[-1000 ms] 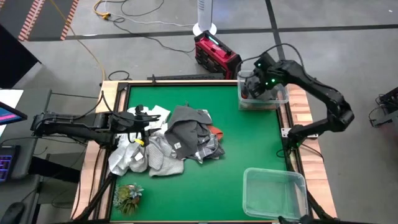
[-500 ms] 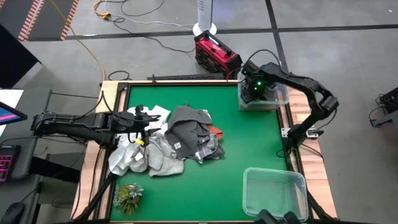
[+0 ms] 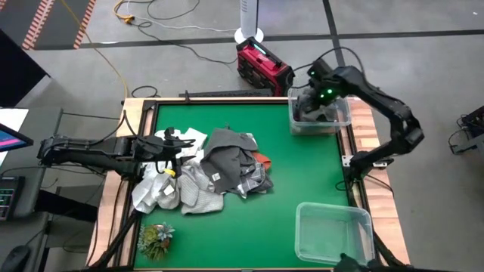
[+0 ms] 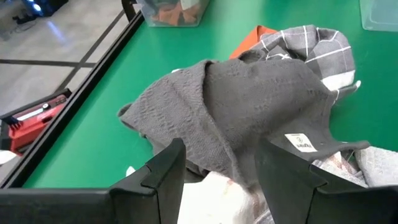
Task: Sort towels by color in basket
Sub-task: Put the gray towel into the top transparent bin
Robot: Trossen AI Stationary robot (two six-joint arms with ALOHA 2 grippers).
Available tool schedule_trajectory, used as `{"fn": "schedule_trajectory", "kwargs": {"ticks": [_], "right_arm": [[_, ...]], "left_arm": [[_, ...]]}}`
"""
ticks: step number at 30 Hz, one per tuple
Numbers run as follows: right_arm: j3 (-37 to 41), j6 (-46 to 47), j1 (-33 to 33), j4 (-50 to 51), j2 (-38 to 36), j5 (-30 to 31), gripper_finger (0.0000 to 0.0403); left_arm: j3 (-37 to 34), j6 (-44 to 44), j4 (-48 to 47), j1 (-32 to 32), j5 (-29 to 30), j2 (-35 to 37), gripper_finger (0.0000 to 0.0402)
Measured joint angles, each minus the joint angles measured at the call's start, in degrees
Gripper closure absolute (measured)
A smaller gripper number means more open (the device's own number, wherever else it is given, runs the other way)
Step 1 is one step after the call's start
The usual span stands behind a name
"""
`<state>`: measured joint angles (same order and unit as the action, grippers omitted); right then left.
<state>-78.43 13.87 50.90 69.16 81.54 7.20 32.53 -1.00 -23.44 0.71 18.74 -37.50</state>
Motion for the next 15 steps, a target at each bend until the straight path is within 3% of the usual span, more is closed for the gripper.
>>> {"fn": "schedule_trajectory", "kwargs": {"ticks": [8, 13, 15], "right_arm": [[3.4, 0.9, 5.6, -10.0, 2.5, 1.0, 0.0202], [9.0, 0.8, 3.6, -14.9, 9.2, 0.9, 0.0202], [9.2, 0.6, 1.0, -12.9, 10.6, 6.5, 0.0202]], "left_arm": [[0.0, -2.5, 0.0, 0.0, 0.0, 0.0, 0.0221], [0.0, -0.3, 0.4, 0.0, 0.2, 0.0, 0.0221], [0.0, 0.4, 0.5, 0.0, 0.2, 0.0, 0.0221]]}}
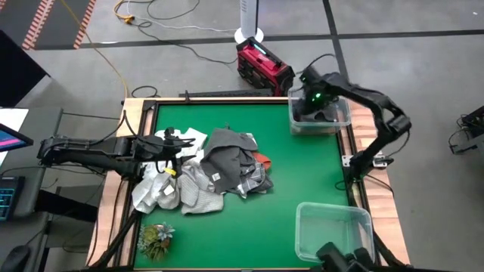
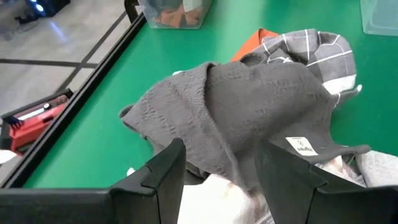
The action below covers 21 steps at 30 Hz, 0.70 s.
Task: Sort towels by color in basket
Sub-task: Put the gray towel into the top transparent bin
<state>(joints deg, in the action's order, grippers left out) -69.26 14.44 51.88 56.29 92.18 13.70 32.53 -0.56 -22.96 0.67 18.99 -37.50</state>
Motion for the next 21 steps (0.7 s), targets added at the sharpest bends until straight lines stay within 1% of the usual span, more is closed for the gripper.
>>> {"fn": "schedule_trajectory", "kwargs": {"ticks": [1, 5, 12, 17, 19, 21], "right_arm": [[-0.3, -0.7, -1.3, 0.1, -0.2, 2.6, 0.0202], [-0.6, -0.9, -2.2, -0.6, -0.8, -0.1, 0.0202], [-3.7, -1.3, -1.3, 4.1, -6.0, 1.3, 0.0202], [-4.8, -9.9, -2.0, 3.8, -11.1, 1.5, 0.0202], [-4.8, -13.9, -2.4, 3.0, -12.0, 3.3, 0.0202], [-4.8, -15.4, -2.9, 3.1, -13.1, 7.9, 0.0202]], "left_arm": [[0.0, 0.4, 0.1, 0.0, 0.1, 0.0, 0.0221], [0.0, 0.8, 1.2, 0.0, 0.1, 0.0, 0.0221], [0.0, -1.3, 1.2, 0.0, 0.1, 0.0, 0.0221], [0.0, -1.7, 1.2, 0.0, 0.1, 0.0, 0.0221], [0.0, -1.8, 1.2, 0.0, 0.1, 0.0, 0.0221], [0.0, -1.9, 1.2, 0.0, 0.1, 0.0, 0.0221]]}}
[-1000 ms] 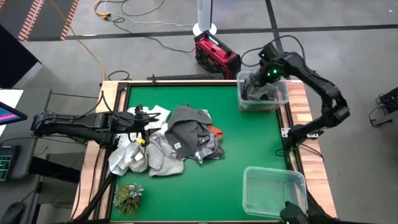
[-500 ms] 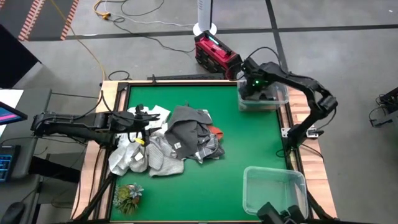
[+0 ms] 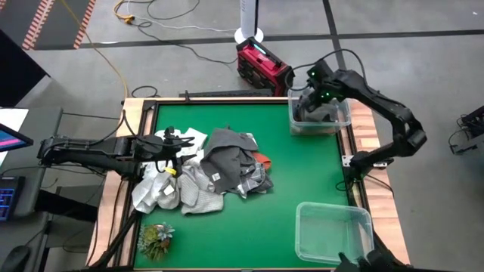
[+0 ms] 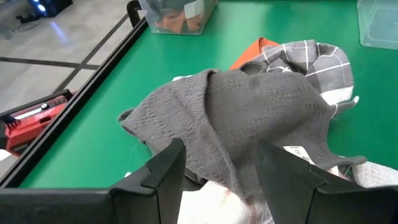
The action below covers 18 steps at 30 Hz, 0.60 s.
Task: Sort towels by color in basket
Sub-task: Put the gray towel into the top transparent bin
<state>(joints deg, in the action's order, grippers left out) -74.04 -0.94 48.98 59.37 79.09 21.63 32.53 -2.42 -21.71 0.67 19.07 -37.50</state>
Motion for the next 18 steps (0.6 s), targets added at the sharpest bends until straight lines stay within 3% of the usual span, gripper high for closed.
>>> {"fn": "schedule_trajectory", "kwargs": {"ticks": [4, 9, 18], "right_arm": [[0.0, 0.0, -0.3, -3.1, -1.2, 5.9, 0.0202], [0.0, -1.1, 2.2, -7.9, 0.0, 5.7, 0.0205], [0.0, -2.0, 5.9, -7.2, 5.7, 4.0, 0.0213]], "left_arm": [[0.0, 0.0, 0.1, 0.0, 0.0, 0.0, 0.0221], [0.0, 0.2, 0.3, 0.0, 0.0, 0.0, 0.0221], [0.0, 2.2, 0.2, 0.0, -0.1, 0.0, 0.0221]]}}
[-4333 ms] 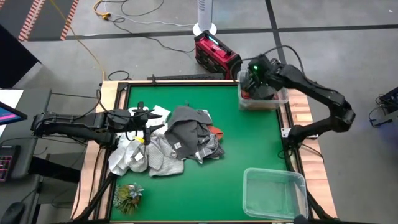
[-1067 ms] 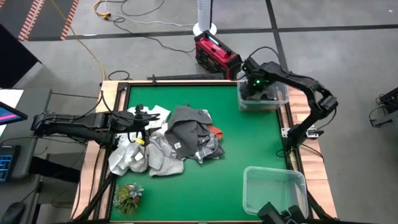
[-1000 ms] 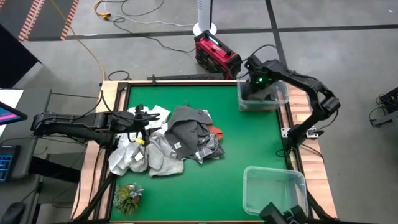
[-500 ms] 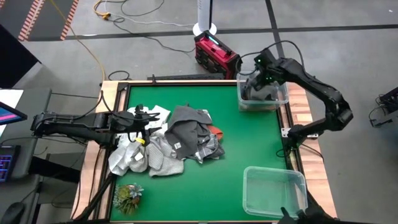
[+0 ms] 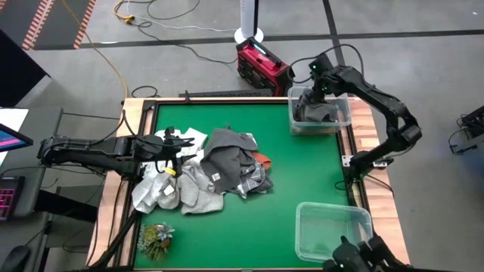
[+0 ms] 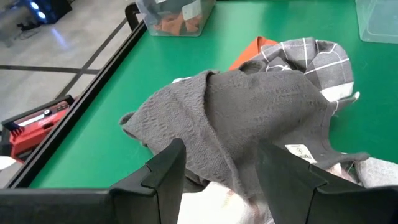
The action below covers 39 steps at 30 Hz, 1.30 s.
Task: Sort towels by color in basket
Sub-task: Put the gray towel into the top transparent bin
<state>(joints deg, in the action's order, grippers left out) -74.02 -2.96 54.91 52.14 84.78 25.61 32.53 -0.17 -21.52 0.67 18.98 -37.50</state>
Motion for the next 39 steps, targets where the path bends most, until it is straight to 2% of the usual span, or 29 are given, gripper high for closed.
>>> {"fn": "schedule_trajectory", "kwargs": {"ticks": [5, 11, 13, 18, 21, 23, 25, 28, 31, 36, 39], "right_arm": [[0.0, -1.8, -0.1, -2.6, 1.6, -0.6, 0.0256], [0.0, -3.3, -1.3, -1.6, 1.4, -4.7, 0.0371], [0.0, -4.0, -2.1, -0.2, 0.8, -5.1, 0.0388], [0.0, -6.1, -6.1, 5.7, -0.7, -7.2, 0.0384], [0.0, -8.8, -8.6, 9.9, -1.8, -13.4, 0.0385], [0.0, -9.6, -10.5, 11.3, -2.4, -15.1, 0.0384], [0.0, -8.9, -11.9, 11.0, -2.9, -13.8, 0.0382], [0.0, -5.0, -12.6, 9.6, -3.6, -8.4, 0.0372], [-1.0, -3.8, -12.4, 9.1, -4.4, -7.4, 0.0350], [-1.8, -8.1, -12.6, 8.9, -5.8, -7.0, 0.0287], [-1.8, -7.5, -11.5, 8.8, -5.6, -3.4, 0.0239]], "left_arm": [[0.0, 0.0, -0.1, 0.0, 0.0, 0.0, 0.0221], [0.0, -0.3, -0.6, 0.0, -0.1, 0.0, 0.0221], [0.0, -1.0, -0.8, 0.0, -0.1, 0.0, 0.0221], [0.0, -2.8, -2.4, 0.0, -0.1, 0.0, 0.0221], [0.0, -4.1, -2.9, 0.0, -0.1, 0.0, 0.0221], [0.0, -5.0, -3.2, 0.0, -0.1, 0.0, 0.0221], [0.0, -5.8, -3.2, 0.0, -0.2, 0.0, 0.0221], [0.0, -7.1, -3.3, 0.0, -0.9, 0.0, 0.0221], [0.0, -7.6, -3.7, 0.0, -0.9, 0.0, 0.0221], [0.0, -7.0, -3.6, 0.0, -0.9, 0.0, 0.0221], [0.0, -6.7, -3.6, 0.0, -0.9, 0.0, 0.0221]]}}
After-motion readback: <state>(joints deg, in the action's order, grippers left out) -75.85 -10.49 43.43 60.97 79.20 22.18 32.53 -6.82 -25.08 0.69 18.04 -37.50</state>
